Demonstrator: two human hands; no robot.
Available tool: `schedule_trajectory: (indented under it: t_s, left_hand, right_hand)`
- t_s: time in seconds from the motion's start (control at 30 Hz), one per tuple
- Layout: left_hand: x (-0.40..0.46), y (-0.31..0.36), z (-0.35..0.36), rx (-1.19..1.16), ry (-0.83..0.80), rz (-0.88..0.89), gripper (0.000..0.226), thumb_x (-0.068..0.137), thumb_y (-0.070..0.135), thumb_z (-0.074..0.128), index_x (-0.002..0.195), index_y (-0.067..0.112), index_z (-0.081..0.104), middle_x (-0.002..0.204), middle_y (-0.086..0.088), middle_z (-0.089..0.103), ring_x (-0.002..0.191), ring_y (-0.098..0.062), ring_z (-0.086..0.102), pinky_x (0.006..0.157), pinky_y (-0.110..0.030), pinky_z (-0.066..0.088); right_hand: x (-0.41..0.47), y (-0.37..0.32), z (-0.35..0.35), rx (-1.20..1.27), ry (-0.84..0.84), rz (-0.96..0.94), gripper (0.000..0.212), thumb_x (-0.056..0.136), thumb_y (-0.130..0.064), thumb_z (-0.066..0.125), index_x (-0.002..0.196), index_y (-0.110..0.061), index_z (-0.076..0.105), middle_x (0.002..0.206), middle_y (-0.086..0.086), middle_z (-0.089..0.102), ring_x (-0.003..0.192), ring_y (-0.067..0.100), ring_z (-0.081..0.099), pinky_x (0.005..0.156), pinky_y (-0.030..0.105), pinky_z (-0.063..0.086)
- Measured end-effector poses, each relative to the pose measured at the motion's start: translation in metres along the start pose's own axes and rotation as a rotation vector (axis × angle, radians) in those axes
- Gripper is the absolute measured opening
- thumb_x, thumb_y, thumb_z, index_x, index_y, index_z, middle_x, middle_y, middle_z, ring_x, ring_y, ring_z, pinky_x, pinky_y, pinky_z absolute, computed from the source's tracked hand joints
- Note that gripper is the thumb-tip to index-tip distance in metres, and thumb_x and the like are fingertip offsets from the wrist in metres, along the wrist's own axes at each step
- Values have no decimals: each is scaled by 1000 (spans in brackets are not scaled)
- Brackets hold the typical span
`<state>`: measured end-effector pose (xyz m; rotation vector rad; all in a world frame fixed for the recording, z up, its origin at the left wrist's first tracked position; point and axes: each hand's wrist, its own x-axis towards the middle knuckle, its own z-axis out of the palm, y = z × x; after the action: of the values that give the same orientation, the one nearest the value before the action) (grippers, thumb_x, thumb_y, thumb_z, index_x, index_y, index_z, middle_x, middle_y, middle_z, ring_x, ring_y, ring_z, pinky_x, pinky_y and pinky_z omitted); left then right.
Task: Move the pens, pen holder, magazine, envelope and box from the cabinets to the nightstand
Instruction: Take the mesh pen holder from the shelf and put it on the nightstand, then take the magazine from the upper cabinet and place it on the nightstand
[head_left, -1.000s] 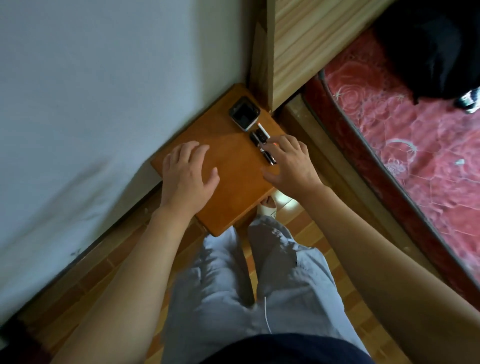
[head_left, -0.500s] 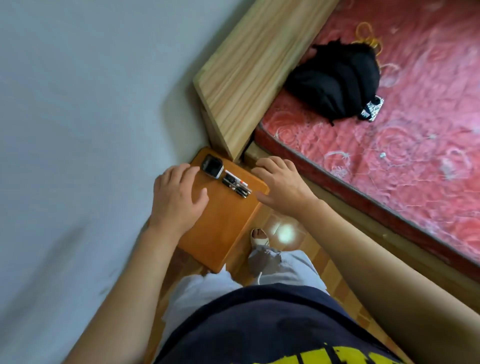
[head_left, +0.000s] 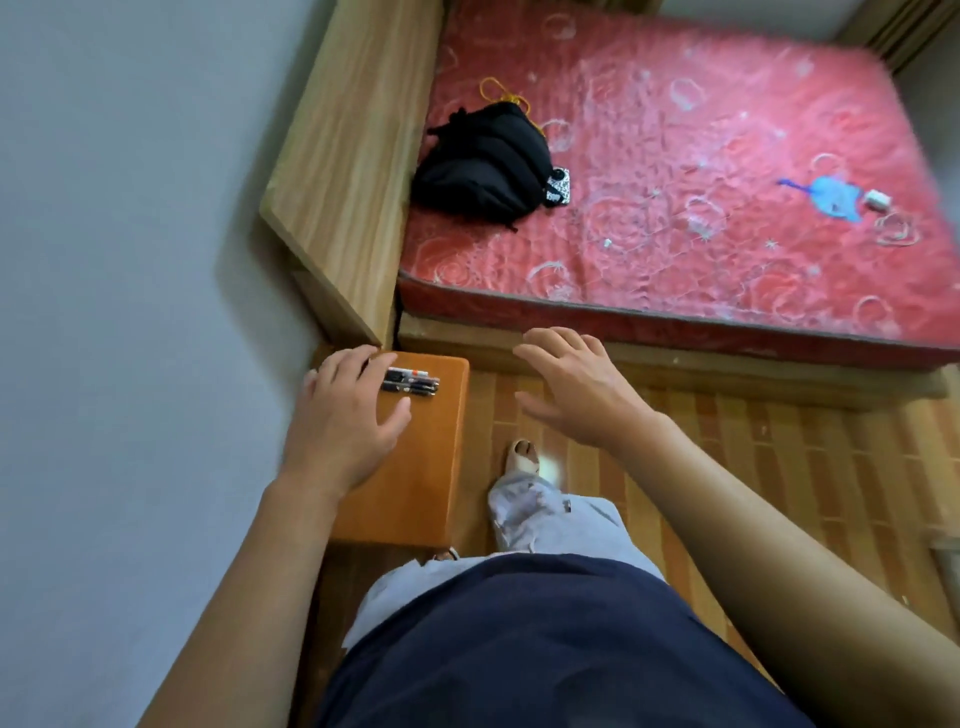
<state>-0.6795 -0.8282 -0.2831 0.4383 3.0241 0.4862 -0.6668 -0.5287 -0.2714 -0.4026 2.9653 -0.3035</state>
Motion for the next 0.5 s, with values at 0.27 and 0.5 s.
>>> schedule_trajectory:
  t_s: [0.27, 0.5]
  left_hand:
    - [26, 92, -10, 22, -57, 356, 58, 94, 48, 60, 145, 23, 52, 149, -1, 49, 141, -23, 41, 114, -58, 37]
    - [39, 205, -3, 22, -75, 601, 58, 94, 48, 61, 146, 23, 53, 150, -1, 50, 142, -23, 40, 117, -56, 34]
  right_hand:
    - [-128, 38, -12, 8, 113, 382, 61, 93, -54, 58, 144, -21, 54, 150, 1, 49, 141, 24, 42, 114, 49, 37]
    - [-232, 84, -32, 38, 224, 665, 68, 92, -61, 43, 147, -22, 53, 152, 1, 50, 142, 22, 42, 113, 46, 38]
